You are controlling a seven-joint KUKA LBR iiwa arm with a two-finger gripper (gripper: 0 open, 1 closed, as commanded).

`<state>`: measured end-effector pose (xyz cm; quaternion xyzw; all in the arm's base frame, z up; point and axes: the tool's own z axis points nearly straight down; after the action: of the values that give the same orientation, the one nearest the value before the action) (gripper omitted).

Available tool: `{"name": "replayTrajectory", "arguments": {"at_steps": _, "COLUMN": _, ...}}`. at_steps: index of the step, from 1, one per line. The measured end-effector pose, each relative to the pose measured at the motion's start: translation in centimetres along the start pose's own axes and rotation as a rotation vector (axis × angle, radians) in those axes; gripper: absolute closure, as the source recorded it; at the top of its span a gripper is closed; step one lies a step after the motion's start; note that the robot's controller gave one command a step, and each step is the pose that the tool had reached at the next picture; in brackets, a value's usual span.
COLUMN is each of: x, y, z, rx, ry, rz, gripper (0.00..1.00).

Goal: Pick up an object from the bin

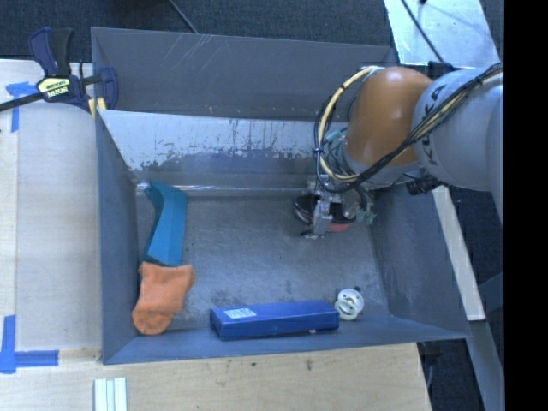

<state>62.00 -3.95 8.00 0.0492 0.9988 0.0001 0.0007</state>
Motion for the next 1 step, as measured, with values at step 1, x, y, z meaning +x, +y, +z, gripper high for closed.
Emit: {"name": "replayTrajectory", "arguments": {"at_steps": 1, "x": 0.00, "y": 0.00, "z": 0.00, "rx": 0.000, "ry": 0.000, "rz": 0.000, "gripper": 1.00}}
